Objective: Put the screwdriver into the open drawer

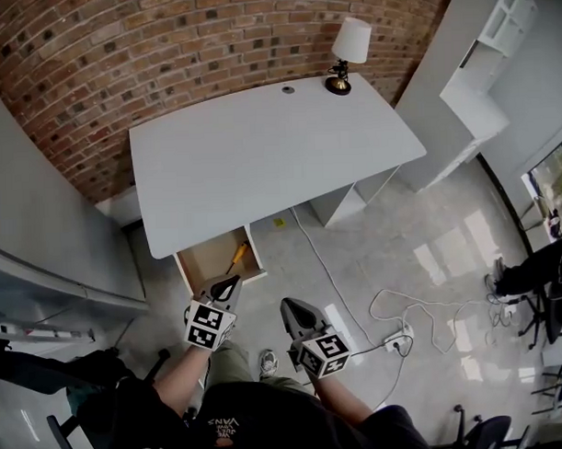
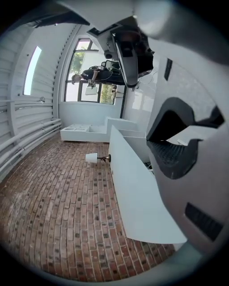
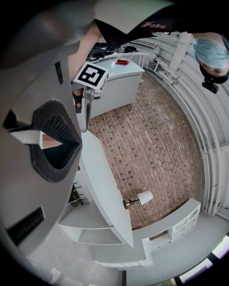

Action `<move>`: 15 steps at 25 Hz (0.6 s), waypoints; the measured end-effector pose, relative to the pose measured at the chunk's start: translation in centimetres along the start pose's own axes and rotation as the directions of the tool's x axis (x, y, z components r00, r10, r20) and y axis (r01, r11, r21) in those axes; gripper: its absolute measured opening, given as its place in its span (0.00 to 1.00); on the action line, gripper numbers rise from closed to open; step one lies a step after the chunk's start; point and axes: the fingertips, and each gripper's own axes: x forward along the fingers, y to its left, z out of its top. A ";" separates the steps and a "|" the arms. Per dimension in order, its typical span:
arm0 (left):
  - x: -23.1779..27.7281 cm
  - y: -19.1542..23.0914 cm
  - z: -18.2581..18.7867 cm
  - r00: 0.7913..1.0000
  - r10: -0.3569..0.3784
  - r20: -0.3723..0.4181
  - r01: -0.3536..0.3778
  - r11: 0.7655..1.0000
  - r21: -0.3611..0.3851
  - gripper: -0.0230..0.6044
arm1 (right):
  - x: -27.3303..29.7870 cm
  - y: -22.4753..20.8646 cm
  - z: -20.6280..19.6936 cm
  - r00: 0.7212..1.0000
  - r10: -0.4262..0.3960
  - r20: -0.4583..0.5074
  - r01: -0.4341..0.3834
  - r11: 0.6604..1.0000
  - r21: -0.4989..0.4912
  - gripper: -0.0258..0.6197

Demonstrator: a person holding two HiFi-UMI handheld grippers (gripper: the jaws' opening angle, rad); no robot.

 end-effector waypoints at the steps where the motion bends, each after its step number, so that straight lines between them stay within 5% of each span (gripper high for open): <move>1: -0.6 -0.5 0.3 1.000 0.001 0.006 -0.001 1.000 0.007 0.05 | -0.4 0.0 0.2 1.000 0.002 0.003 -0.002 1.000 -0.003 0.03; 15: -6.7 -4.3 3.1 0.995 0.044 0.087 -0.043 0.999 -0.010 0.05 | -3.1 0.7 2.5 0.999 0.030 0.020 -0.029 0.998 -0.058 0.03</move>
